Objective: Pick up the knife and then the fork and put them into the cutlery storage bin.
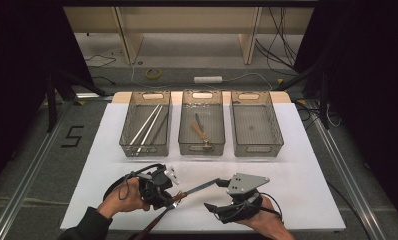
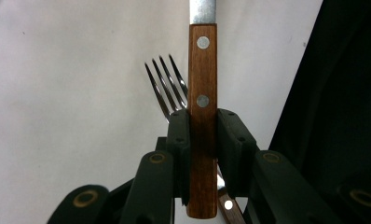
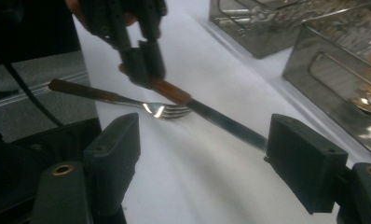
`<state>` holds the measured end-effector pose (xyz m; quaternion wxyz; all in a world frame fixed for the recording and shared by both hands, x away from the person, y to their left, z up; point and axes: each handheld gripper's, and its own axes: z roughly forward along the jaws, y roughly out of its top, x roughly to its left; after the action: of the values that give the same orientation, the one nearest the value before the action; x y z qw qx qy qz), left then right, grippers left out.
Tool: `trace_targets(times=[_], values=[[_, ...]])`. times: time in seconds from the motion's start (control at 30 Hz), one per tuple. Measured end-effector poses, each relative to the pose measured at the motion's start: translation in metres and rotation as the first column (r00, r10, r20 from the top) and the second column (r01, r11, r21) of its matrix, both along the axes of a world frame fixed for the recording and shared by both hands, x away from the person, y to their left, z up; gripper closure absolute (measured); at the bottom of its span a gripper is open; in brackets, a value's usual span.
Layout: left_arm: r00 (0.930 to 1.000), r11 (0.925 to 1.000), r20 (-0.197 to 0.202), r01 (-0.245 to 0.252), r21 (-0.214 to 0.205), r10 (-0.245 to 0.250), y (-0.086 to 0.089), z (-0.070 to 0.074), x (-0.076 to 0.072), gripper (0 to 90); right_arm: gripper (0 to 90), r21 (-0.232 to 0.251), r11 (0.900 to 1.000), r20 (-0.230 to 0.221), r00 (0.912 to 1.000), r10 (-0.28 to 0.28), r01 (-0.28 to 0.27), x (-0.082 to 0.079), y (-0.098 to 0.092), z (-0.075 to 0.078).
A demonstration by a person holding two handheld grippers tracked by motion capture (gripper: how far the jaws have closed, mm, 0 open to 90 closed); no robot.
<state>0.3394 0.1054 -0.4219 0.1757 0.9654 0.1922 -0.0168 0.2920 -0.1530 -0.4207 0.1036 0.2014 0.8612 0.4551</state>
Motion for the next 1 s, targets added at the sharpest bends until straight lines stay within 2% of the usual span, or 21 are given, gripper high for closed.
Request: trace_targets(times=[0.2, 0.4, 0.53, 0.67, 0.87, 1.0], values=[[0.9998, 0.9999, -0.016, 0.015, 0.002, -0.015, -0.014, 0.002, 0.005, 75.4, 27.4, -0.062, 0.9975, 0.027, 0.9989, 0.037, -0.036, -0.001, 0.016, -0.005], [0.9983, 0.9986, -0.032, 0.049, 0.020, -0.049, -0.024, 0.002, 0.006, 75.4, 29.9, -0.163, 0.9846, 0.096, 0.9923, 0.078, -0.062, -0.004, 0.032, -0.010], [0.9966, 0.9978, -0.052, 0.064, 0.017, -0.063, -0.029, 0.004, 0.005, 75.4, 32.2, -0.231, 0.9695, 0.146, 0.9825, 0.116, -0.081, -0.006, 0.042, -0.015], [0.9955, 0.9970, -0.059, 0.075, 0.018, -0.074, -0.033, 0.005, 0.004, 75.4, 34.9, -0.294, 0.9522, 0.176, 0.9745, 0.140, -0.083, -0.005, 0.049, -0.022], [0.9930, 0.9950, -0.072, 0.096, 0.027, -0.094, -0.038, 0.007, 0.002, 75.3, 43.0, -0.338, 0.9364, 0.199, 0.9653, 0.169, -0.095, -0.004, 0.055, -0.027], [0.9927, 0.9955, -0.080, 0.093, 0.021, -0.091, -0.039, 0.006, 0.002, 75.3, 49.0, -0.383, 0.9169, 0.217, 0.9542, 0.207, -0.111, -0.006, 0.057, -0.029]])
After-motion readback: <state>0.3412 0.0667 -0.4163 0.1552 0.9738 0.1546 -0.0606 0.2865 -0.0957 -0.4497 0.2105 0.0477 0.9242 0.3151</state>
